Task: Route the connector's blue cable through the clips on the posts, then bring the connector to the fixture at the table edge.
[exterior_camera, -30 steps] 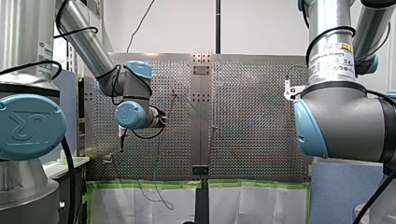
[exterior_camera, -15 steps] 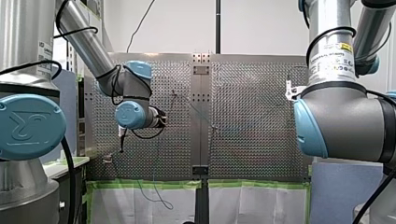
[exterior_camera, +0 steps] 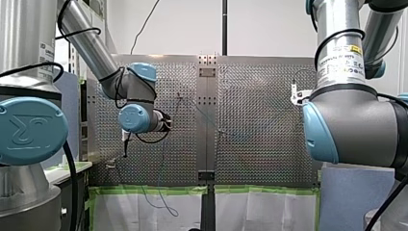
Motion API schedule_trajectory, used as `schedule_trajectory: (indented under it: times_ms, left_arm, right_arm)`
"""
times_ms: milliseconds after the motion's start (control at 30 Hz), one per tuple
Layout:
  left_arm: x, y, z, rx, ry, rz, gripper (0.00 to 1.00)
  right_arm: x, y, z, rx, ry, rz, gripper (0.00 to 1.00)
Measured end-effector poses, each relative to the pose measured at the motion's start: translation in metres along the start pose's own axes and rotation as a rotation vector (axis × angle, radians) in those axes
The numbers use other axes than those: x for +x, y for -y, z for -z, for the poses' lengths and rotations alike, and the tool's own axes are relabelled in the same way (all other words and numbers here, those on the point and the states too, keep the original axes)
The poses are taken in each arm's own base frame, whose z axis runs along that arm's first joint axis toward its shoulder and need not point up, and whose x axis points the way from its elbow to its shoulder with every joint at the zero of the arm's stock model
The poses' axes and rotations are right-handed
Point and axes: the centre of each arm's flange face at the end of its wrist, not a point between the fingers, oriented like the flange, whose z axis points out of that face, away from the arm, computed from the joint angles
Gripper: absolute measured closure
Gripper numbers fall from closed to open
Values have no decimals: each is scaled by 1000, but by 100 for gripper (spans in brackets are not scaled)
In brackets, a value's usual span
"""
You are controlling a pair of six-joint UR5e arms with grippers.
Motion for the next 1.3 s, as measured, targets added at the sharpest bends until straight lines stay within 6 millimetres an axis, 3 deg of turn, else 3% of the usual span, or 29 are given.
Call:
schedule_trajectory:
  times_ms: [433, 1300]
  left_arm:
    - [0, 0, 0, -3, 1, 0, 0]
    - [0, -1, 0, -8, 1, -3, 0]
  right_arm:
    - [9, -1, -4, 14, 3, -4, 98]
    - [9, -2, -6, 57, -3, -9, 98]
